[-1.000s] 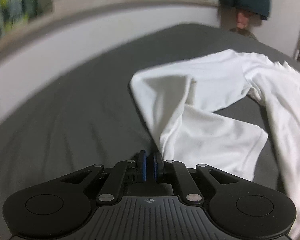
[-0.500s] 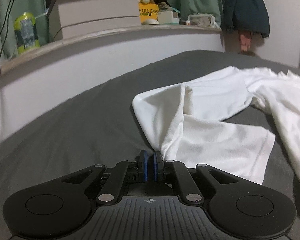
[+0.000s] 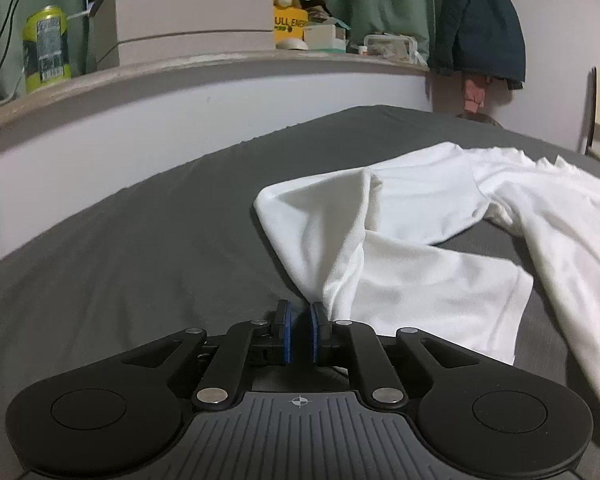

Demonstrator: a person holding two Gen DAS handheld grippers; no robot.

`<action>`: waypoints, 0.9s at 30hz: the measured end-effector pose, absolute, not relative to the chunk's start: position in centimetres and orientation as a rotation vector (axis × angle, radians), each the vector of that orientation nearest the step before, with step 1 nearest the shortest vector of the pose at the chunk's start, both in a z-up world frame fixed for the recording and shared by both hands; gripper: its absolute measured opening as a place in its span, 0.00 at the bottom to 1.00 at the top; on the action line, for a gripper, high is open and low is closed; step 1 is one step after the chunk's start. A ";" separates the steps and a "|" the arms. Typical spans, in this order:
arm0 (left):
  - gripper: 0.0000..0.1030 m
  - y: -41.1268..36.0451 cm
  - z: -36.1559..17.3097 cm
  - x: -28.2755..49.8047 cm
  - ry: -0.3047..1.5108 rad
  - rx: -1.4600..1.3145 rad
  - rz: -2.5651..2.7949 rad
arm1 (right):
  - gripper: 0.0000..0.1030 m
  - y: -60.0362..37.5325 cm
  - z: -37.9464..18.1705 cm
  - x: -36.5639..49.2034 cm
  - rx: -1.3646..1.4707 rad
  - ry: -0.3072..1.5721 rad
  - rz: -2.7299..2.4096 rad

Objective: Fold clothes
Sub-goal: 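Fold the held side panel inward over the shirt with the left gripper, then open the left gripper to release the folded panel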

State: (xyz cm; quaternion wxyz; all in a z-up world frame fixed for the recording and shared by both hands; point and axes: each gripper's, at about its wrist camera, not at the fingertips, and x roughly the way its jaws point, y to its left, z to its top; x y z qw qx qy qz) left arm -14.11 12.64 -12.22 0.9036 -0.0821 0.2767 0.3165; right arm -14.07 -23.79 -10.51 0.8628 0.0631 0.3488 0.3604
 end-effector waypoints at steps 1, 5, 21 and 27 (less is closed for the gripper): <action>0.10 12.8 -12.0 -14.3 0.568 -0.191 0.662 | 0.67 -23.8 -10.5 -14.1 0.130 0.731 0.756; 0.10 13.3 -11.0 -15.6 0.518 -0.238 0.732 | 0.67 -23.8 -10.5 -14.1 0.127 0.733 0.757; 0.93 13.9 -13.1 -15.8 0.569 -0.232 0.778 | 0.69 -23.7 -10.4 -14.2 0.131 0.728 0.758; 1.00 13.4 -13.5 -15.2 0.601 -0.197 0.803 | 0.69 -23.6 -10.3 -14.4 0.130 0.728 0.762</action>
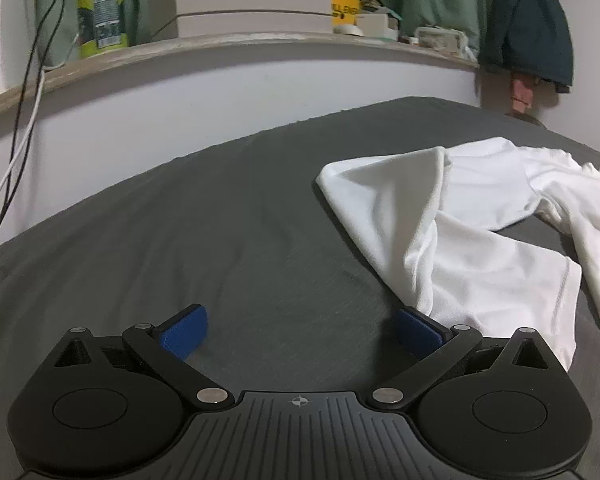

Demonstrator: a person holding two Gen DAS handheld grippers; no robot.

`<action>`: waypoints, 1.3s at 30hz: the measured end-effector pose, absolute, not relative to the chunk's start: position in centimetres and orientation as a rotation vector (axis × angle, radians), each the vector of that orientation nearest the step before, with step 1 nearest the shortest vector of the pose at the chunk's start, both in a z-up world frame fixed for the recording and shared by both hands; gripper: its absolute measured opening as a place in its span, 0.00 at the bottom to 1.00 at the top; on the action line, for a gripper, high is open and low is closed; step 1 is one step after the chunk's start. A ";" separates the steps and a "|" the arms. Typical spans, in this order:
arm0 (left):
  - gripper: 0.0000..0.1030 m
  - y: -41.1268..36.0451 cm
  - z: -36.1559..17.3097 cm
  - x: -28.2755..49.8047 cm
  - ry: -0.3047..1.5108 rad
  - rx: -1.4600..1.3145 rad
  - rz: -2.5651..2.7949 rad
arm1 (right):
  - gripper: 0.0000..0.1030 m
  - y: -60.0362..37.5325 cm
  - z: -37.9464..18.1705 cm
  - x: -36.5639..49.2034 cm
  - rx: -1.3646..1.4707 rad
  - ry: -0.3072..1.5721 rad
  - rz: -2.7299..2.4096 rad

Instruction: Fold clothes

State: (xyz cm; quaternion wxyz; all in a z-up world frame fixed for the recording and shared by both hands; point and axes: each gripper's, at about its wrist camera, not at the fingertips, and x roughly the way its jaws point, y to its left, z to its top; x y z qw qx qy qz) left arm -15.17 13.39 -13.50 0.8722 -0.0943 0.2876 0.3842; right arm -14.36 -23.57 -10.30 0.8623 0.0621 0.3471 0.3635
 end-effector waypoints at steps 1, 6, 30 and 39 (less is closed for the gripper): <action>1.00 13.4 -13.5 -15.3 0.601 -0.204 0.797 | 0.69 -23.5 -10.3 -14.4 0.129 0.729 0.763; 1.00 13.3 -12.9 -16.4 0.564 -0.216 0.780 | 0.70 -23.4 -10.2 -14.5 0.121 0.730 0.764; 0.06 13.8 -11.0 -12.2 0.530 -0.227 0.677 | 0.70 -23.2 -10.5 -14.5 0.099 0.742 0.762; 0.06 9.3 -6.3 -12.4 0.346 0.804 0.963 | 0.70 -23.4 -10.4 -14.4 0.111 0.735 0.766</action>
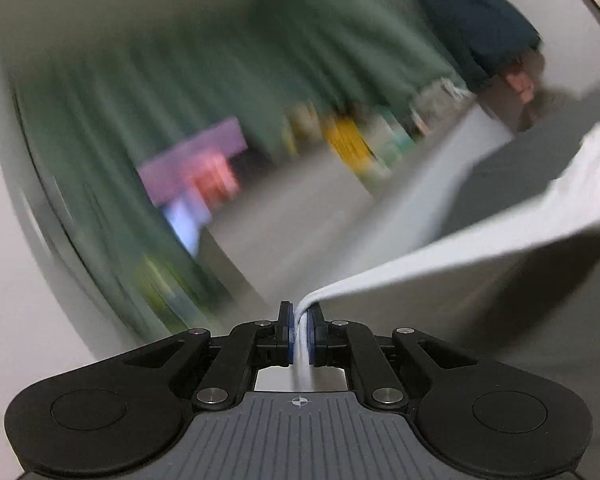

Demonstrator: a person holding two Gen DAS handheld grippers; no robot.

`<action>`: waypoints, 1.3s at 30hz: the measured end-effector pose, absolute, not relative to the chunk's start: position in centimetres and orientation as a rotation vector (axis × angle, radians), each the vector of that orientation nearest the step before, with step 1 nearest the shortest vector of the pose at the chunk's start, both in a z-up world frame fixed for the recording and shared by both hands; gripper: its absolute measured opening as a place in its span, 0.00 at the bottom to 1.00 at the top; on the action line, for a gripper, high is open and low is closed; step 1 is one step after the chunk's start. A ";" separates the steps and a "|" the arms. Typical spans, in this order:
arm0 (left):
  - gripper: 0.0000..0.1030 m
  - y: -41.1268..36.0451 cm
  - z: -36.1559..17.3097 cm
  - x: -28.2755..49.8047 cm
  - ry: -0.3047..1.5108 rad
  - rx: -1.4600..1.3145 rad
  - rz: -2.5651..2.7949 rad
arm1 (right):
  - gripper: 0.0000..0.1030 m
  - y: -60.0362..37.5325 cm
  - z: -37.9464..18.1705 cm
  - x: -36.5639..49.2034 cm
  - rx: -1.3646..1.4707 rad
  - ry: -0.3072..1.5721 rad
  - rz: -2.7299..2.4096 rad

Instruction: Fold clothes

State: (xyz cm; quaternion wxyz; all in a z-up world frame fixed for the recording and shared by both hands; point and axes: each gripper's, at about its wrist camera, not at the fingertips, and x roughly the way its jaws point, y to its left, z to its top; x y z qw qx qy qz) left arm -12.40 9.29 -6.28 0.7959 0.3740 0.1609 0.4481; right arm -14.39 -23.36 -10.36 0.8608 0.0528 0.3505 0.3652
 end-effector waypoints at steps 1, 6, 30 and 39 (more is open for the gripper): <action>0.06 8.9 -6.7 -12.3 0.365 0.821 0.939 | 0.70 -23.3 -10.3 -14.4 0.112 0.735 0.767; 0.06 8.2 -12.0 -11.8 0.614 0.738 0.832 | 0.70 -23.4 -10.2 -14.4 0.113 0.731 0.768; 0.80 22.0 -11.8 -23.5 0.441 -0.530 1.052 | 0.70 -23.5 -10.3 -14.4 0.101 0.740 0.754; 0.04 24.2 -11.9 -21.6 0.540 -0.279 1.046 | 0.70 -23.2 -10.3 -14.6 0.077 0.738 0.740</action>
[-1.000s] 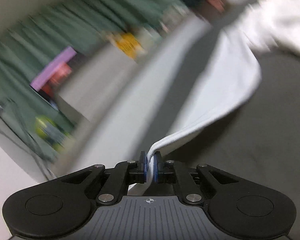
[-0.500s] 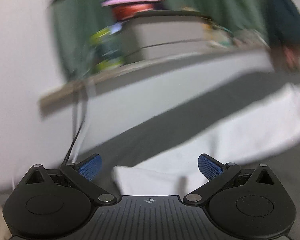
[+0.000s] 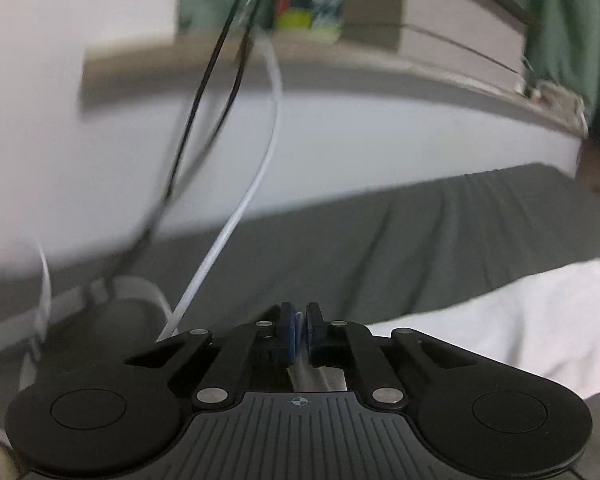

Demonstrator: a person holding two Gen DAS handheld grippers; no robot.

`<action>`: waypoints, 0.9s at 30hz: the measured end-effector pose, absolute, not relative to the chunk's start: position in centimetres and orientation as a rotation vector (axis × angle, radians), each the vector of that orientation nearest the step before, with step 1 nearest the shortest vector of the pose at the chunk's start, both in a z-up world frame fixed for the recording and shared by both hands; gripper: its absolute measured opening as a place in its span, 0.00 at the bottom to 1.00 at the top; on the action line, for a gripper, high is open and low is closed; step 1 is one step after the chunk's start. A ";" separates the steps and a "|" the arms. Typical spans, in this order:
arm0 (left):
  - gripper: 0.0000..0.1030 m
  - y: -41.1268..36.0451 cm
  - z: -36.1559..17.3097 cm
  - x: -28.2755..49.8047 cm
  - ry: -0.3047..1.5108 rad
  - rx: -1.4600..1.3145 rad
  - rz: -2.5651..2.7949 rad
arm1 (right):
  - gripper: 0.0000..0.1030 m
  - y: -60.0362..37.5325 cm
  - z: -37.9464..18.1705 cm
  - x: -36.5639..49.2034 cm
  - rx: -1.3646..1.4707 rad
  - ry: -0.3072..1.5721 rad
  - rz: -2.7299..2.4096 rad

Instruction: Fold clothes

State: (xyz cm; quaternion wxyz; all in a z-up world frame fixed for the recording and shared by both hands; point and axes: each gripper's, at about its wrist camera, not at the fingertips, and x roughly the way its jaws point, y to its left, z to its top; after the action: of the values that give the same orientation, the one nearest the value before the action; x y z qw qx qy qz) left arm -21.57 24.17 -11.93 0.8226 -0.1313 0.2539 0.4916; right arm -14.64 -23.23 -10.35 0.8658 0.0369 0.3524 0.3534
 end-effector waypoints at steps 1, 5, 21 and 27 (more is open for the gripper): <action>0.04 24.3 -11.6 -21.2 0.545 -0.228 1.051 | 0.70 -23.2 -10.4 -14.7 0.072 0.740 0.738; 0.04 24.5 -11.6 -19.3 0.620 -0.061 1.077 | 0.70 -23.0 -10.3 -14.8 0.062 0.739 0.734; 1.00 16.1 -10.0 -21.2 0.555 0.036 1.009 | 0.70 -24.4 -8.2 -14.0 0.016 0.729 0.681; 1.00 7.0 -4.6 -20.6 0.493 0.118 0.519 | 0.70 -27.3 -7.1 -13.6 -0.006 0.796 0.561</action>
State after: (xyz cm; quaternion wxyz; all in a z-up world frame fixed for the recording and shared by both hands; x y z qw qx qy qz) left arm -20.59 7.05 -4.58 0.9350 0.0575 0.2409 0.2539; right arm -13.62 -27.28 -7.15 0.8837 -0.0030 0.3825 0.2698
